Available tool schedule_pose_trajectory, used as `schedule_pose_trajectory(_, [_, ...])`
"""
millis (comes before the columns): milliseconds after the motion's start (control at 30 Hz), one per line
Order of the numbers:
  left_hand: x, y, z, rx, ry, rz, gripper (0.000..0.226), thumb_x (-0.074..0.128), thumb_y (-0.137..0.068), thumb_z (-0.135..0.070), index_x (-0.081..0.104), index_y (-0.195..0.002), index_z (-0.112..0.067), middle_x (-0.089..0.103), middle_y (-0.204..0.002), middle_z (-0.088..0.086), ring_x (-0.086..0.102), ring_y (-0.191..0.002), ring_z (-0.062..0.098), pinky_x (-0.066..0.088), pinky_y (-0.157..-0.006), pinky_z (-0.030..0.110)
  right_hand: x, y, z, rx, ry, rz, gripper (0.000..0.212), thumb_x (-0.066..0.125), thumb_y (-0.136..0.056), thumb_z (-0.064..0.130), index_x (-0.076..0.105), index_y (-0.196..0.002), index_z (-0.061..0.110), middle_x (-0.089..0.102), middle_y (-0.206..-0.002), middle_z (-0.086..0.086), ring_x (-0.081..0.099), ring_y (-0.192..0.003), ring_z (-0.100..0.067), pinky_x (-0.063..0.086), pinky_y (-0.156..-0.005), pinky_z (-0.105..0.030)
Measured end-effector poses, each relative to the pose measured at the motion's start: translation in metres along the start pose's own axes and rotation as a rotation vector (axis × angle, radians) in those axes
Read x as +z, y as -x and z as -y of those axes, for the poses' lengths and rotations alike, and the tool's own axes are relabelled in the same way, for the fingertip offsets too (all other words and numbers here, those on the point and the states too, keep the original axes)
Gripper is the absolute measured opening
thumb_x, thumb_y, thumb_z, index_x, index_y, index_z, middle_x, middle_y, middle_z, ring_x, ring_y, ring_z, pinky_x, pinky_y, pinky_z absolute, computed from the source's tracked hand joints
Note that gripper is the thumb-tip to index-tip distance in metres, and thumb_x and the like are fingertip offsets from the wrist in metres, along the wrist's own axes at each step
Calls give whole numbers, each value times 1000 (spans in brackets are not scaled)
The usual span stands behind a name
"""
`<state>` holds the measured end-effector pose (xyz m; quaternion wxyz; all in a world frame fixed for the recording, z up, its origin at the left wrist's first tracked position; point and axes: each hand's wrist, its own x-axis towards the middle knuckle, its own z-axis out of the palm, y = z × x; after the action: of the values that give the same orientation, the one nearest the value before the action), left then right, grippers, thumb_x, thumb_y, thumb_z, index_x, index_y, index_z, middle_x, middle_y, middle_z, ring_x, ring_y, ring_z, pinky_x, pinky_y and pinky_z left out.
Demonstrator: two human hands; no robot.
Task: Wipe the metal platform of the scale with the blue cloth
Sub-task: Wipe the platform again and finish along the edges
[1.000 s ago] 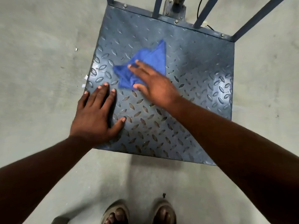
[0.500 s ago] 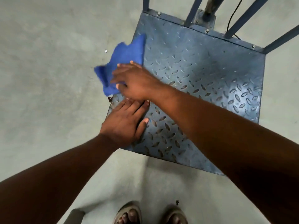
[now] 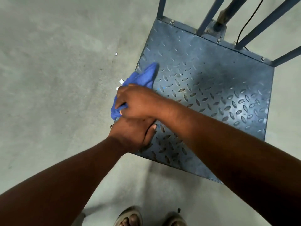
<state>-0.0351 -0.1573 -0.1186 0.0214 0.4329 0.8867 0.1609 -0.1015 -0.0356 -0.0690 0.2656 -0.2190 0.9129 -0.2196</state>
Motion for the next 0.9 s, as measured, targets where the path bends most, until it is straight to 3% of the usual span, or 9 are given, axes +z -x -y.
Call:
schedule_pose_trajectory(33, [-1, 0, -1, -3, -3, -45, 36, 51, -102, -35, 71, -121, -12, 77, -103, 15, 74, -86, 35, 59, -70, 39, 2, 0, 8, 5, -38, 55, 20, 47, -78, 30, 64, -70, 24, 61, -83, 11, 61, -85, -15, 47, -79, -39])
schedule_pose_trajectory(100, [-2, 0, -1, -7, -12, -53, 33, 55, -102, -33, 68, -125, -14, 76, -107, 13, 72, -85, 34, 56, -69, 39, -3, -11, 5, 64, -65, 69, 20, 53, -79, 20, 63, -62, 24, 65, -77, 8, 63, -75, -12, 45, -69, -37])
schedule_pose_trajectory(200, [6, -1, 4, 7, -8, 44, 51, 50, -107, -39, 59, -150, -13, 64, -149, 13, 65, -128, 35, 49, -108, 47, -23, -26, -13, 84, 57, -91, 19, 54, -84, 26, 66, -68, 24, 68, -83, 13, 60, -73, -5, 41, -65, -32])
schedule_pose_trajectory(267, [5, -2, 6, -6, 14, 113, 61, 43, -108, -42, 47, -162, -14, 47, -168, 10, 45, -155, 28, 31, -129, 47, -35, -29, -41, 174, 108, -285, 22, 49, -94, 34, 70, -93, 25, 63, -112, 4, 61, -99, -17, 39, -73, -31])
schedule_pose_trajectory(400, [3, -1, 3, -10, 21, 150, 65, 37, -110, -45, 34, -169, -18, 31, -177, 5, 27, -165, 21, 17, -135, 42, -59, 4, -130, 660, 87, -690, 39, 47, -100, 41, 65, -131, 24, 53, -138, -13, 50, -126, -34, 44, -101, -41])
schedule_pose_trajectory(533, [3, -1, 7, -17, 14, 162, 65, 37, -110, -45, 33, -169, -18, 29, -177, 4, 25, -165, 19, 15, -136, 41, -63, 55, -187, 1094, 109, -749, 49, 39, -103, 44, 53, -143, 21, 44, -149, -20, 42, -137, -41, 35, -113, -51])
schedule_pose_trajectory(600, [2, -1, 6, -25, 8, 170, 66, 35, -110, -46, 31, -170, -19, 27, -178, 3, 24, -166, 18, 12, -136, 40, -55, 55, -179, 1010, 71, -737, 52, 38, -104, 40, 46, -150, 18, 40, -155, -20, 40, -142, -40, 33, -117, -53])
schedule_pose_trajectory(767, [0, -2, 7, -123, -2, 137, 76, 42, -105, -55, 29, -172, -20, 23, -179, 5, 23, -165, 22, 6, -136, 39, -60, -13, -106, 415, 139, -460, 51, 38, -107, 30, 38, -158, 21, 28, -168, -10, 25, -155, -28, 19, -125, -49])
schedule_pose_trajectory(900, [-3, -1, 5, -174, -25, 162, 83, 37, -102, -64, 27, -172, -20, 20, -180, 4, 22, -166, 23, 9, -136, 43, -74, -25, -117, 498, 85, -376, 54, 37, -109, 36, 29, -162, 30, 15, -173, 2, 13, -159, -21, 10, -128, -47])
